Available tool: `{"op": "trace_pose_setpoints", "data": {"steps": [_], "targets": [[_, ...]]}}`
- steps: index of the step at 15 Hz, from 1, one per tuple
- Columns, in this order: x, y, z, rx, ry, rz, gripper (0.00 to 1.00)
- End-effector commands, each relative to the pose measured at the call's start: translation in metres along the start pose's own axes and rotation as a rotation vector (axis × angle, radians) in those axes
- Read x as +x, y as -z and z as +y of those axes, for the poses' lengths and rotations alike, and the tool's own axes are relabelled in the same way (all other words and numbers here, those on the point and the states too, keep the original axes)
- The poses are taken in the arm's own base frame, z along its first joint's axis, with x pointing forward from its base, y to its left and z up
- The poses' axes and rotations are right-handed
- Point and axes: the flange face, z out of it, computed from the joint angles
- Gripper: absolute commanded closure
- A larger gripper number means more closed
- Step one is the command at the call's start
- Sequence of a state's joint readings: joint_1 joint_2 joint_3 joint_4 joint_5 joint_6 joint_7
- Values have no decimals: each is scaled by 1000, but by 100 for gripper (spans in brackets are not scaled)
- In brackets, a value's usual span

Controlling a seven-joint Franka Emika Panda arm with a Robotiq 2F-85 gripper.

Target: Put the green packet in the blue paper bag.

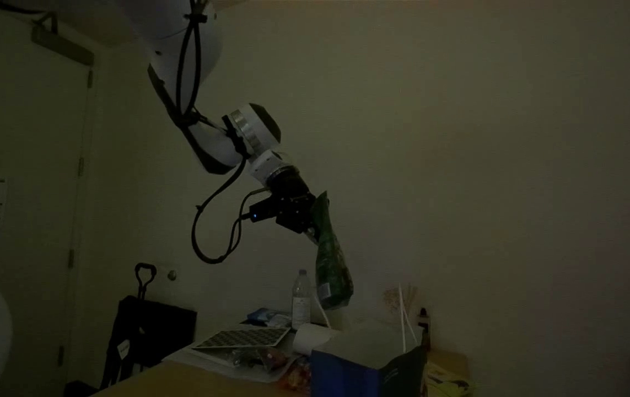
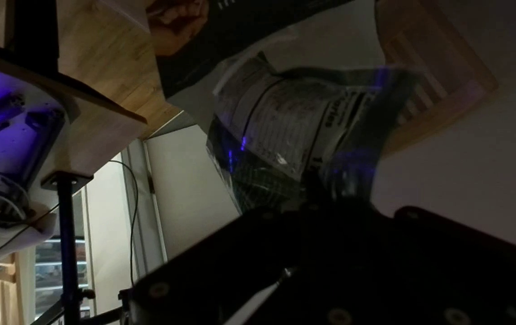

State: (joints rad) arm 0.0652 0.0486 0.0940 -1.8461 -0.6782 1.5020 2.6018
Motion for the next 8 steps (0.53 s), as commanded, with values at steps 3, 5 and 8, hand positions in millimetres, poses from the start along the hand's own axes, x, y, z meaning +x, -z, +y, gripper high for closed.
{"op": "trace_pose_setpoints", "data": {"steps": [3, 5, 8], "targets": [[-1, -29, -1, -70, 8, 16, 99], [9, -39, -18, -49, -34, 15, 99], [20, -53, -37, -56, -75, -13, 99]]}}
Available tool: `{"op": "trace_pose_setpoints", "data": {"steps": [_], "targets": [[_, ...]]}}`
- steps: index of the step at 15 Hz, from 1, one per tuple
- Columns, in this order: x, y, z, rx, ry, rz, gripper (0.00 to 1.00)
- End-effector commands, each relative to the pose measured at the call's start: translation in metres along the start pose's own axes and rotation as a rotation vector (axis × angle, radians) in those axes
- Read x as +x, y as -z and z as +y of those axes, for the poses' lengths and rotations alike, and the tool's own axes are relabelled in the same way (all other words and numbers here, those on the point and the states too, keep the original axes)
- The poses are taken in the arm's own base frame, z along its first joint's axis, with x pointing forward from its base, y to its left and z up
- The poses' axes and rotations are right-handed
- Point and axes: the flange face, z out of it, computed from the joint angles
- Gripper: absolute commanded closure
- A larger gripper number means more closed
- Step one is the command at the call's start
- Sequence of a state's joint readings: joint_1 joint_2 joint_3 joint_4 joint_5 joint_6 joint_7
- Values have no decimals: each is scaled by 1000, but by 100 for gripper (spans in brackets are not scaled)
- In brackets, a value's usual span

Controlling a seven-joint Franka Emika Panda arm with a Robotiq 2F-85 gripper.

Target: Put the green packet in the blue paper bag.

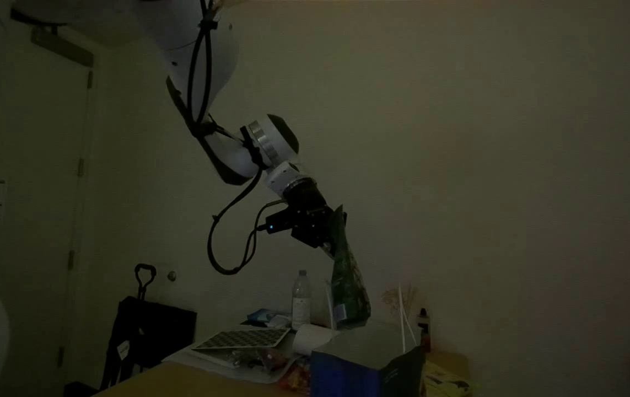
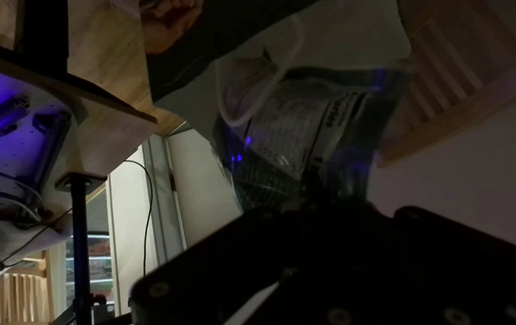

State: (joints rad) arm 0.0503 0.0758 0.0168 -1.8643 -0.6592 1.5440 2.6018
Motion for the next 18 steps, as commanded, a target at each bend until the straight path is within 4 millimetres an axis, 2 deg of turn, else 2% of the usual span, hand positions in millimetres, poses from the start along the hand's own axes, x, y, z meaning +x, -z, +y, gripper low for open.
{"op": "trace_pose_setpoints", "data": {"steps": [1, 6, 7, 9, 14, 16, 18], "targets": [[15, -13, -20, -1, -40, -34, 99], [15, -35, -34, -24, -46, -32, 99], [15, -36, -35, -30, -49, -31, 73], [15, -38, -35, -31, -50, -25, 66], [17, -29, -31, -13, -54, -22, 34], [22, -16, -24, 5, -53, -29, 22], [32, 7, -16, 46, -54, -44, 8]]}}
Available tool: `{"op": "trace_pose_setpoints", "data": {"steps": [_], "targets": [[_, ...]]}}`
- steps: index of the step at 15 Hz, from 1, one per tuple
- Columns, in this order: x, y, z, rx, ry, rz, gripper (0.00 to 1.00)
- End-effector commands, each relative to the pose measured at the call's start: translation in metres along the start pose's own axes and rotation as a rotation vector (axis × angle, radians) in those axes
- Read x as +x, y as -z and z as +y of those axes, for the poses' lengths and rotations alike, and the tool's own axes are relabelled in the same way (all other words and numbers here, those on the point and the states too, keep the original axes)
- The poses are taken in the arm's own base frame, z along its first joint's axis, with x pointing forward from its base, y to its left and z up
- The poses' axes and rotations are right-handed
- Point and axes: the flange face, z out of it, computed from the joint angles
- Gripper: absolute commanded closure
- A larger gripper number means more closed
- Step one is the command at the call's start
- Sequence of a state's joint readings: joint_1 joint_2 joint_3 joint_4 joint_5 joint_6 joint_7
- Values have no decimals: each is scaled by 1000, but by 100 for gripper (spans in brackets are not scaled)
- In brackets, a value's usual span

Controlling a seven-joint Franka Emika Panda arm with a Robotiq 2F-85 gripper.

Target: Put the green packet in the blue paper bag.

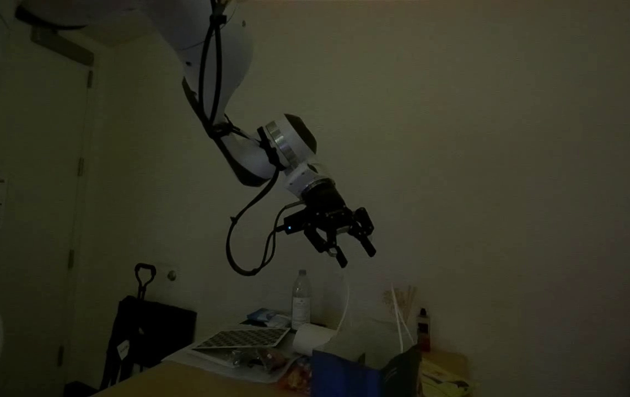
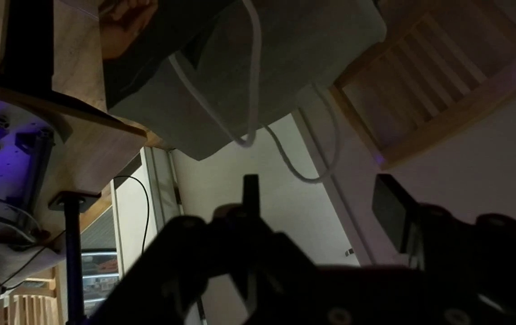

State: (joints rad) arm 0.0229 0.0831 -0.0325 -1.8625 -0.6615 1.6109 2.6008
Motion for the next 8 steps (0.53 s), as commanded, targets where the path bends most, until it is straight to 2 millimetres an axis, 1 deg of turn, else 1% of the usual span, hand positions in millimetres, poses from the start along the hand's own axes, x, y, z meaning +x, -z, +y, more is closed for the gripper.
{"op": "trace_pose_setpoints", "data": {"steps": [1, 3, 4, 5, 6, 8], "targets": [[25, 43, 18, 83, 4, -31, 3], [40, 71, 25, 135, -3, -49, 0], [20, 51, 14, 90, 3, -38, 7], [27, 64, 19, 107, 0, -49, 1], [33, 73, 22, 118, -3, -58, 0], [38, 78, 24, 124, -7, -65, 0]]}}
